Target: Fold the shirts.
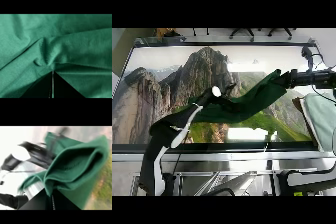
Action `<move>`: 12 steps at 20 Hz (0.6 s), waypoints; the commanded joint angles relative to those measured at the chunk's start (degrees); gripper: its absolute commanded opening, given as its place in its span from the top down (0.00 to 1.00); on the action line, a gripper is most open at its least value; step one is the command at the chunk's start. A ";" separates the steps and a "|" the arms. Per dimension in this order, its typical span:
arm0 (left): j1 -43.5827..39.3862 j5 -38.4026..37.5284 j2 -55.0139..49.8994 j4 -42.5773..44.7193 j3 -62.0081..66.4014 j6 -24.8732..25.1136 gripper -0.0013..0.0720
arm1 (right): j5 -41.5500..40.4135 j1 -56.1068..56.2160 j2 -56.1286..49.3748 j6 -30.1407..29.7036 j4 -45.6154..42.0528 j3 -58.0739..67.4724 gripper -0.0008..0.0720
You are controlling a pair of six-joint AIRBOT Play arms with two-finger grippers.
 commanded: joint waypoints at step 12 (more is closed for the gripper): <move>23.98 -26.49 30.93 0.94 6.99 -2.84 0.96 | -10.93 17.49 2.34 1.20 4.74 0.17 0.96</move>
